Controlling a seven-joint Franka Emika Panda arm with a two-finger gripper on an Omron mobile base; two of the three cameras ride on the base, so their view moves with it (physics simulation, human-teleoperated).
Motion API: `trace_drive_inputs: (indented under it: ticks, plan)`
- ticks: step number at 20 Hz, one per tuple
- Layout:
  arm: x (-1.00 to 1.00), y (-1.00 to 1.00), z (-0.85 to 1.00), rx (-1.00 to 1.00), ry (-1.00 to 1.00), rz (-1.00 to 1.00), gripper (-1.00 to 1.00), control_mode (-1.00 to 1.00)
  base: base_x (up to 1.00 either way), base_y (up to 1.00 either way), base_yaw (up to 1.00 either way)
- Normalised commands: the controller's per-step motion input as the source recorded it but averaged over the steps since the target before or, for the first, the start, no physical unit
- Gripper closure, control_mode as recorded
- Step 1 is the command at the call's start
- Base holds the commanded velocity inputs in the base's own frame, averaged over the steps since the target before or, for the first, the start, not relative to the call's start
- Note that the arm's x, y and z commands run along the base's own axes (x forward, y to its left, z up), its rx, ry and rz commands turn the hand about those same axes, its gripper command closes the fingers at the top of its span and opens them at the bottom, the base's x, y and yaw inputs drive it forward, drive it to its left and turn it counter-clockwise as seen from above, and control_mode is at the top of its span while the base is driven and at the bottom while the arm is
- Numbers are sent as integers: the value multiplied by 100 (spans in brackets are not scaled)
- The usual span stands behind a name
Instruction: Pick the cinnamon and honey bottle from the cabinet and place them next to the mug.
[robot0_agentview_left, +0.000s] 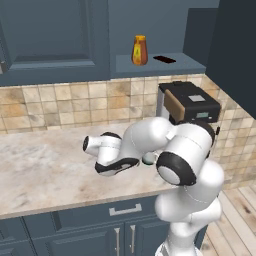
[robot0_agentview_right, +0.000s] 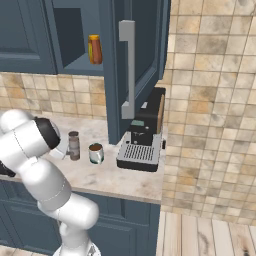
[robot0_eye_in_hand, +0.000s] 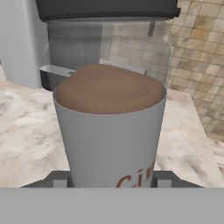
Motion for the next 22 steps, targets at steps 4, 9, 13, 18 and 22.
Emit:
trace_drive_inputs:
  ticks: [4,9,13,18,22]
  plan:
    - [0,0,0,0,0,0,100,-100,0,0,0]
    - [0,0,0,0,0,0,-100,-100,0,0,0]
    - [-3,0,0,0,0,0,-100,-100,0,0,0]
    - [-8,0,0,0,-1,0,-100,-100,0,0,0]
    - [-5,0,0,0,0,0,-100,-100,0,0,0]
